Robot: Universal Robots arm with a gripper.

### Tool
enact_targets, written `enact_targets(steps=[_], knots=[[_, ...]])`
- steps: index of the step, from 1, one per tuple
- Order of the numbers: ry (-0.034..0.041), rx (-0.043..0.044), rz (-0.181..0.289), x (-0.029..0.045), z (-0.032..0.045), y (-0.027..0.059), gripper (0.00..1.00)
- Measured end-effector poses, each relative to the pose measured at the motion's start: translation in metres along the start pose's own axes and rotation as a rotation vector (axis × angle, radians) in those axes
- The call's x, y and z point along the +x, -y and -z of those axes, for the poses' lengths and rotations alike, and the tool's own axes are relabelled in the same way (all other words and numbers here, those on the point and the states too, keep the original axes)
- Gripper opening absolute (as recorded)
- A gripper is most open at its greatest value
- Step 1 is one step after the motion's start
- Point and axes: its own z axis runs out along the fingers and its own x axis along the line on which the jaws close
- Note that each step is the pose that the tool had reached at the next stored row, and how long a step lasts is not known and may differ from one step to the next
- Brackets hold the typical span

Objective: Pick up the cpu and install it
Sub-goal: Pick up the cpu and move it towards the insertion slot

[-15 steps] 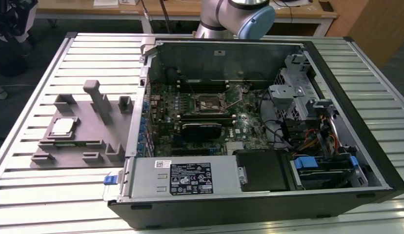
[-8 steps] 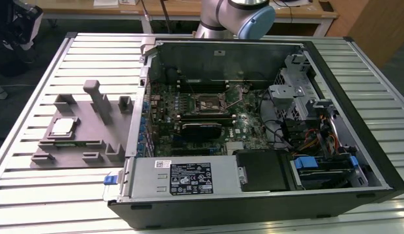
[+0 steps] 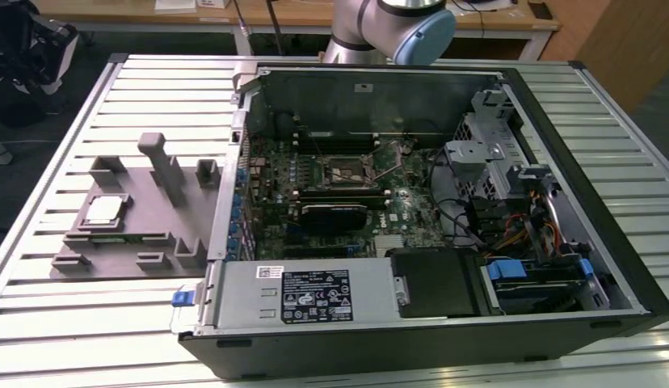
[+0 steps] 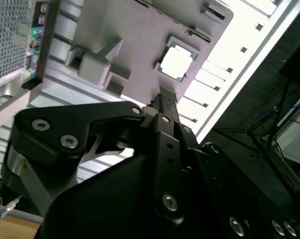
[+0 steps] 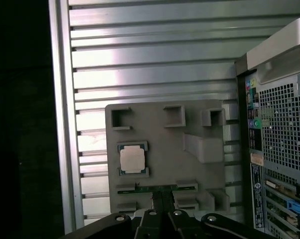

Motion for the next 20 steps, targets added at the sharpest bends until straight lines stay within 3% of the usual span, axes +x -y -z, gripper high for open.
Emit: enact_targets(steps=[20], knots=[[0.0003,0.0,0.0,0.0019,-0.0043,0.0003,0.11]])
